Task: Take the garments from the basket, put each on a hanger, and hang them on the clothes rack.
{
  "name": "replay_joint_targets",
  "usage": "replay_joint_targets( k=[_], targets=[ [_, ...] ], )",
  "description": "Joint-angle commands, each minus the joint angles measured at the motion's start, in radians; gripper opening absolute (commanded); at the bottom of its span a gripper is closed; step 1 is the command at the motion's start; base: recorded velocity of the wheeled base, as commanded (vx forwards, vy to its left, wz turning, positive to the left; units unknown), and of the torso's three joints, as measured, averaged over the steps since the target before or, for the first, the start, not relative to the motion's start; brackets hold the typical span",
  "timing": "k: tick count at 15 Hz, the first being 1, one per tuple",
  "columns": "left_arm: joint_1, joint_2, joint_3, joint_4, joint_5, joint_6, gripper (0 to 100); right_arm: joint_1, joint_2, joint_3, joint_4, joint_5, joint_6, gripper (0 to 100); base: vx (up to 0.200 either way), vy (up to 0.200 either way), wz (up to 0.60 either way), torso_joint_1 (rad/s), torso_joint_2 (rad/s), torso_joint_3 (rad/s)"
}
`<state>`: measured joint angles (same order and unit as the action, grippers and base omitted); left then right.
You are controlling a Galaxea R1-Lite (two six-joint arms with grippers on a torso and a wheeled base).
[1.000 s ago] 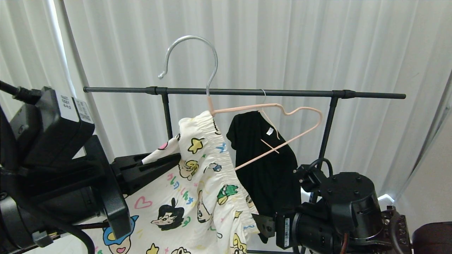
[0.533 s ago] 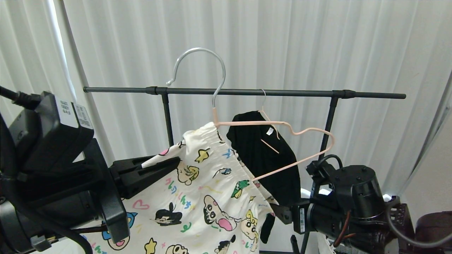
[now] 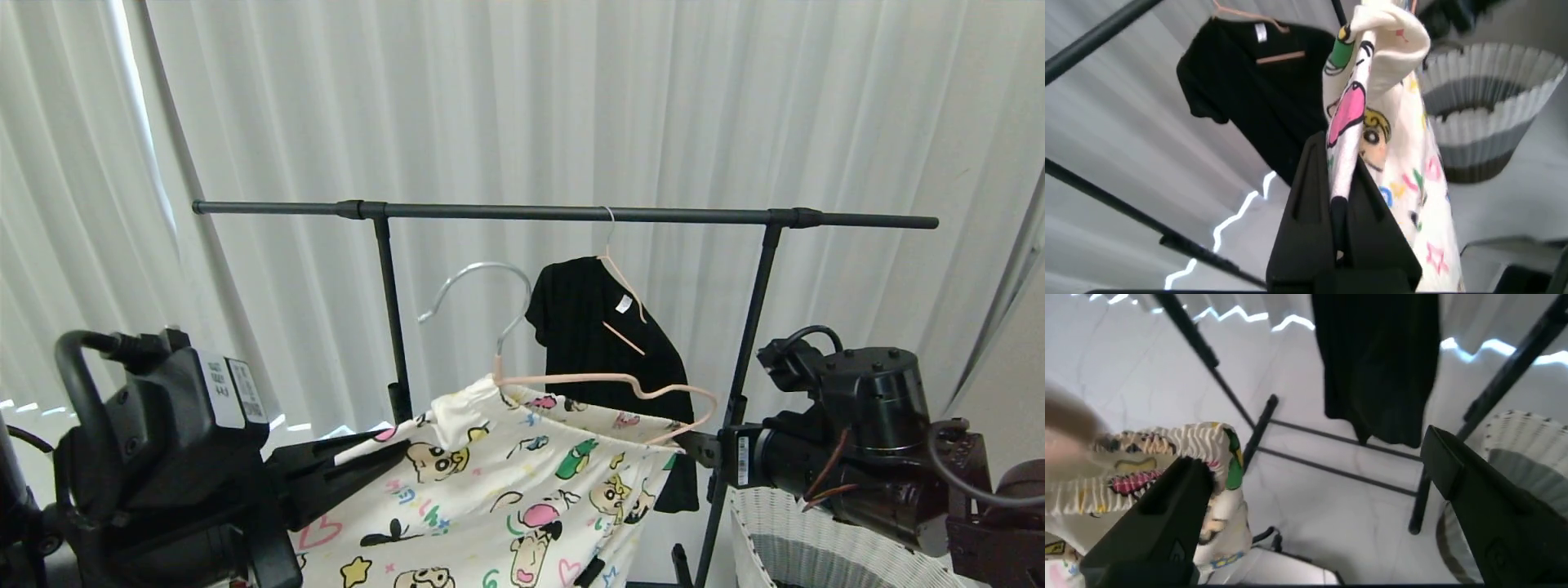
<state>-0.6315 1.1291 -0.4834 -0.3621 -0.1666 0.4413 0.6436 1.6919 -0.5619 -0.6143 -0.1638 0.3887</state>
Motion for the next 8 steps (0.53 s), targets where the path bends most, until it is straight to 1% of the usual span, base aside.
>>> replay_joint_targets(
  k=[1,3,6,8],
  targets=[
    [0.01,-0.002,0.037,0.0,-0.001,0.005,0,-0.024,-0.024,0.0,-0.001,0.003,-0.007,100,0.0,0.0,0.0,0.0,0.0,0.0],
    [0.013,0.003,0.045,0.0,0.001,0.005,0,-0.03,-0.031,0.0,-0.001,0.003,-0.016,100,0.0,0.0,0.0,0.0,0.0,0.0],
    [0.061,0.017,0.063,0.002,0.001,0.011,0,-0.03,-0.032,-0.001,-0.002,0.003,-0.024,100,0.0,0.0,0.0,0.0,0.0,0.0],
    [0.062,0.021,0.083,0.003,0.004,0.013,0,-0.03,-0.04,-0.006,-0.004,0.007,-0.025,100,0.0,0.0,0.0,0.0,0.0,0.0]
  ],
)
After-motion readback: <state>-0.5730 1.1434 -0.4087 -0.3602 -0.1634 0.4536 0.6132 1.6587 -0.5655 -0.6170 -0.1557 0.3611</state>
